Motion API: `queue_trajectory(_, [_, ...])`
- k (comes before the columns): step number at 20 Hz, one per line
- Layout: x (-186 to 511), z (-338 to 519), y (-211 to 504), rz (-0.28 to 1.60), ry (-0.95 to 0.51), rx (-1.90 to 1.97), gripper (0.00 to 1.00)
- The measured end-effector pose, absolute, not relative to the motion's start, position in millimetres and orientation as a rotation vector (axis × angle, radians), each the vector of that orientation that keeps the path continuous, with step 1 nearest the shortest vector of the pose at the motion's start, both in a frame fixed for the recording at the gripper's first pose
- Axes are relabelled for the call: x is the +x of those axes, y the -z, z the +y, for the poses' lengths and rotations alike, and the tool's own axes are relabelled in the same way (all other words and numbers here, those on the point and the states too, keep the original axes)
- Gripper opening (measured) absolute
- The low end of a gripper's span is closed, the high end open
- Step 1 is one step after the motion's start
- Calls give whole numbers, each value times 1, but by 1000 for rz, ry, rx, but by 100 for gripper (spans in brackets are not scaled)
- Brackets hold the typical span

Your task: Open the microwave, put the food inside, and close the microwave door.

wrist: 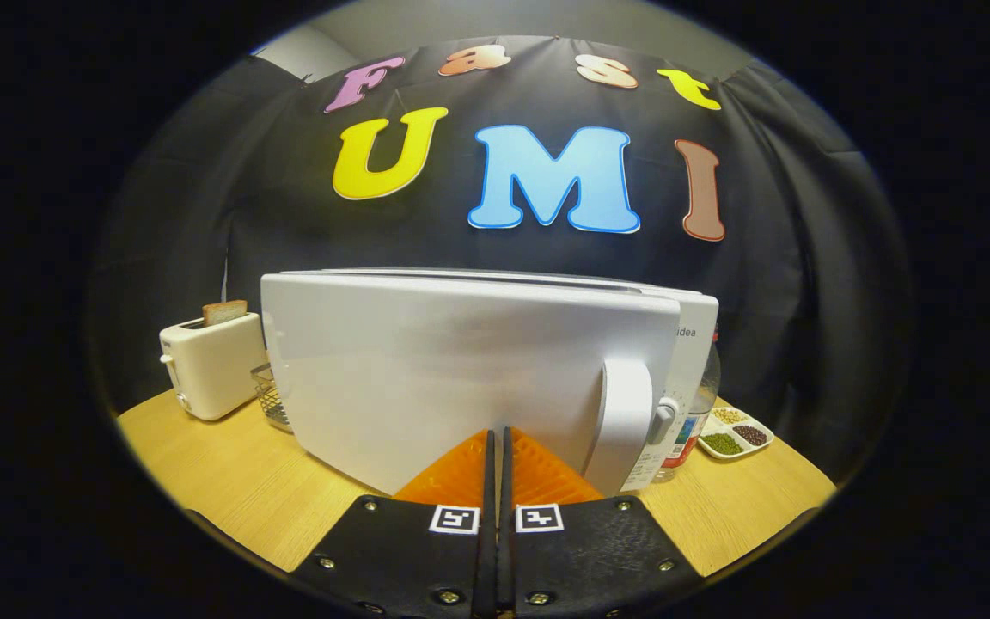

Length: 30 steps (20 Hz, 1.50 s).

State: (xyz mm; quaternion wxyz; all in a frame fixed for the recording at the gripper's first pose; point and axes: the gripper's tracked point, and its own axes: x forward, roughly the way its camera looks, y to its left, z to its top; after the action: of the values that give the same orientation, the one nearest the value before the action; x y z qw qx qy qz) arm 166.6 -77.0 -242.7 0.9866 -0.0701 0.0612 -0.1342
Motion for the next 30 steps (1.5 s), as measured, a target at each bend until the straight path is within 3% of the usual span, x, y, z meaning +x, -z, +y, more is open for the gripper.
queue_trajectory(8, [197,-90,239,117,313,-149,1])
queue_trajectory(15, [209,-95,243,117,313,-89,11])
queue_trajectory(21, [207,-95,243,112,358,-211,11])
queue_trajectory(24, [188,-83,251,169,295,-93,10])
queue_trajectory(30, [115,-63,205,72,245,-119,9])
